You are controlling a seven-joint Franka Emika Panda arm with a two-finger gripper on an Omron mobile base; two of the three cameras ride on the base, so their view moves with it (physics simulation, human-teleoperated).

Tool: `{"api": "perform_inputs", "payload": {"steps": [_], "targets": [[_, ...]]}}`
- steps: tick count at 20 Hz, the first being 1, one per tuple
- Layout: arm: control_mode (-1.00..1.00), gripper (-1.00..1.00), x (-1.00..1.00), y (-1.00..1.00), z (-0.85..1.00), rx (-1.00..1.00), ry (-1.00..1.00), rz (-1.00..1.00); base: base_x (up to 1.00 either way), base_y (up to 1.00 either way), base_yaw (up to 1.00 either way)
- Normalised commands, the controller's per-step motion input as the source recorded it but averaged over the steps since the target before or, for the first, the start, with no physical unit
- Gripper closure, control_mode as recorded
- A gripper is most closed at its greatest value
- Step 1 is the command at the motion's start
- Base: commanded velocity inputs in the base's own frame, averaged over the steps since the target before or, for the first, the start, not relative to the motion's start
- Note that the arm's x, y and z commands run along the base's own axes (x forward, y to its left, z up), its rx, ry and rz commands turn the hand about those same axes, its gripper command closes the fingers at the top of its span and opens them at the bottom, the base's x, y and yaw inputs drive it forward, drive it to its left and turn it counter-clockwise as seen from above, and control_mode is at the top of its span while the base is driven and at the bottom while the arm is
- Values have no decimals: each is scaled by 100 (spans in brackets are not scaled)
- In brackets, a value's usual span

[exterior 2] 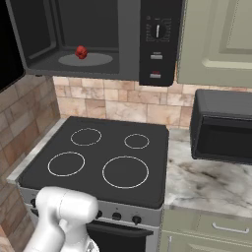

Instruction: Close the microwave door.

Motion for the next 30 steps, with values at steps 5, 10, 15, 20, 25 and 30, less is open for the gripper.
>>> {"api": "perform_inputs", "payload": {"steps": [5,10,15,20,25,30], "targets": [[-100,-100,-4,99,0,-7,-1,-20,0,0,0],[-100,-100,13,100,0,-9,-2,-20,0,0,0],[-100,-100,28,97,-10,-13,-3,-21,0,0,0],[-100,-100,52,85,-14,-22,0,-19,0,0,0],[-100,-100,77,66,-7,-22,2,-12,0,0,0],[-100,-100,84,9,-1,-19,2,-4,0,0,0]]}}
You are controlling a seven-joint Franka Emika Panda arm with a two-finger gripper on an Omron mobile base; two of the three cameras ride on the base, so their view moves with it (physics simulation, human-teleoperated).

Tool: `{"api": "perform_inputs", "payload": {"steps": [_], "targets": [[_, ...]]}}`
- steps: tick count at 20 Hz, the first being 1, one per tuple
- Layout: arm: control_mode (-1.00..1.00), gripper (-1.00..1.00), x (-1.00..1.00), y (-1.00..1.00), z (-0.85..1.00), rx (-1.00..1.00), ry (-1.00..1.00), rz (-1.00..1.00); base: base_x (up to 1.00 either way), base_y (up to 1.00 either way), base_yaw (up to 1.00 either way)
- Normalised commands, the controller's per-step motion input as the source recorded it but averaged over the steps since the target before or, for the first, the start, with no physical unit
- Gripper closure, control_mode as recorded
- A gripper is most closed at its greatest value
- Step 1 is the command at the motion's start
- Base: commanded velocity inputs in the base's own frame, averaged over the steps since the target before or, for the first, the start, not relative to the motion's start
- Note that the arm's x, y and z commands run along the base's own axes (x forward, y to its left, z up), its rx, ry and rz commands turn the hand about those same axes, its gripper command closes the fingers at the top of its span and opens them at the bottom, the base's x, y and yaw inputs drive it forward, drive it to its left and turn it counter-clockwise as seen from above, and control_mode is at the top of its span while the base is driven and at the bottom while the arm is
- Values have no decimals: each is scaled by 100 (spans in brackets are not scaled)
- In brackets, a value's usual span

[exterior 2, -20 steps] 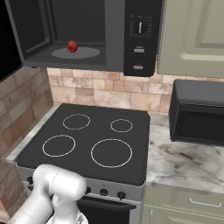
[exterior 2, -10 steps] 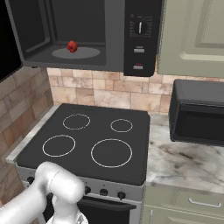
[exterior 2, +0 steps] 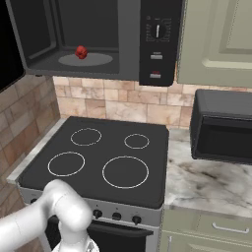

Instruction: Close the microwave door.

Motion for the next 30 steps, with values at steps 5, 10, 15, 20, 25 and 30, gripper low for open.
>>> {"api": "perform_inputs", "payload": {"steps": [5,10,15,20,25,30], "targets": [[-100,-100,38,-19,0,-9,0,-9,0,0,0],[-100,-100,3,-55,0,-1,0,-15,0,0,0],[-100,-100,0,-77,0,0,0,-14,0,0,0],[-100,-100,2,-95,0,0,0,-13,0,0,0],[-100,-100,6,-98,0,0,0,-8,0,0,0],[-100,-100,28,-79,0,0,0,0,0,0,0]]}}
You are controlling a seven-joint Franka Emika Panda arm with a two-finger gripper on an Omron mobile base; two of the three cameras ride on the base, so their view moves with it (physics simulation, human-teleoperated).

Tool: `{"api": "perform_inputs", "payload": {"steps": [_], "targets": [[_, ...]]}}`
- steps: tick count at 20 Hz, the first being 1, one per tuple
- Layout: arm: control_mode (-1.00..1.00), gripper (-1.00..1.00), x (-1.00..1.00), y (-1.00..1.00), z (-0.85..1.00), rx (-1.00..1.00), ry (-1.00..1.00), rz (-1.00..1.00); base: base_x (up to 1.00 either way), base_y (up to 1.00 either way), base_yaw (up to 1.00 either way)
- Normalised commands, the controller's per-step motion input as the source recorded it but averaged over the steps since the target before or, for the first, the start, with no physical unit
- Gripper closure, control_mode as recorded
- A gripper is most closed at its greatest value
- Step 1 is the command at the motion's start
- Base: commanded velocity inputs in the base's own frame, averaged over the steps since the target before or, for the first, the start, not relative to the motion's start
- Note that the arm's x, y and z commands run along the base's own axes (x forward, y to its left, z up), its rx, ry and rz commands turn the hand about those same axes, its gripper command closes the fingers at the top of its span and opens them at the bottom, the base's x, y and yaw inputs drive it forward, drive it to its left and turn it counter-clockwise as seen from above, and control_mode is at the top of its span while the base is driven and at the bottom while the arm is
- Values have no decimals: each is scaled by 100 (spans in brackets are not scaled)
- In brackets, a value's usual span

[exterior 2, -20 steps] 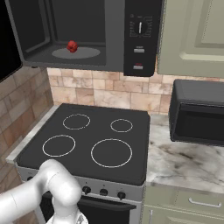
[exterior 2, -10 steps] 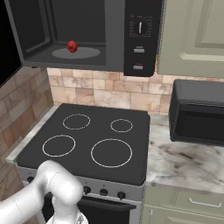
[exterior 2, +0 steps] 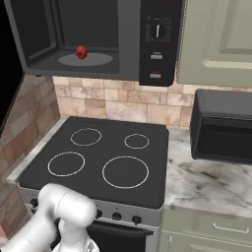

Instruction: Close the microwave door.

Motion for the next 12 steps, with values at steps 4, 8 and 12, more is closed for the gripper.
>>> {"api": "perform_inputs", "payload": {"steps": [4,8,12], "targets": [[-100,-100,47,-57,0,0,1,11,0,0,0],[-100,-100,45,-54,0,0,3,14,0,0,0],[-100,-100,48,-61,0,0,1,14,0,0,0]]}}
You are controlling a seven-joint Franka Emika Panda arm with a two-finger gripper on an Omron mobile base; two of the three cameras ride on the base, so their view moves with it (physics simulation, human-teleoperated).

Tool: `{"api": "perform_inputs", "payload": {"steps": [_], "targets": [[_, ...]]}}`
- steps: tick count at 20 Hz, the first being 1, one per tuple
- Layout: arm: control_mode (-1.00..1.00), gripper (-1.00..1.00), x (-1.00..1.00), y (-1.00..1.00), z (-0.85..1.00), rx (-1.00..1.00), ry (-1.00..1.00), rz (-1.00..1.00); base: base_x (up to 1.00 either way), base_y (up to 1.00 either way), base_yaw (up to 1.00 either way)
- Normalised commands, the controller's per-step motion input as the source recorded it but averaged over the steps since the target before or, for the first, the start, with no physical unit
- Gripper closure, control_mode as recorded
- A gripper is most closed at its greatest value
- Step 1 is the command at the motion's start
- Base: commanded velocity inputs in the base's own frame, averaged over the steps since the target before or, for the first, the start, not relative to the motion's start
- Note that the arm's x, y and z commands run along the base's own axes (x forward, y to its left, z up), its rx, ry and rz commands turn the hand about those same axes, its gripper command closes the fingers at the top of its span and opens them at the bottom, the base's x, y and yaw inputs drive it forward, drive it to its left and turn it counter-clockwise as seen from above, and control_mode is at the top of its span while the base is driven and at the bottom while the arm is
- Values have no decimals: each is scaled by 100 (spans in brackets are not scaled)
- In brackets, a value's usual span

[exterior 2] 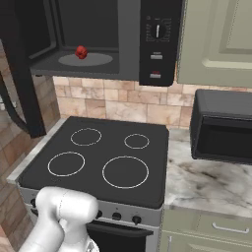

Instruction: Close the microwave door.

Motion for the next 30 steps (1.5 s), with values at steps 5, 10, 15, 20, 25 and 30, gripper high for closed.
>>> {"api": "perform_inputs", "payload": {"steps": [5,10,15,20,25,30], "targets": [[-100,-100,57,-66,0,0,4,13,0,0,0],[-100,-100,59,-61,0,0,10,11,0,0,0],[-100,-100,60,-57,0,0,12,9,0,0,0],[-100,-100,65,-59,0,0,13,10,0,0,0],[-100,-100,79,-47,0,0,14,16,0,0,0],[-100,-100,79,-37,0,0,12,23,0,0,0]]}}
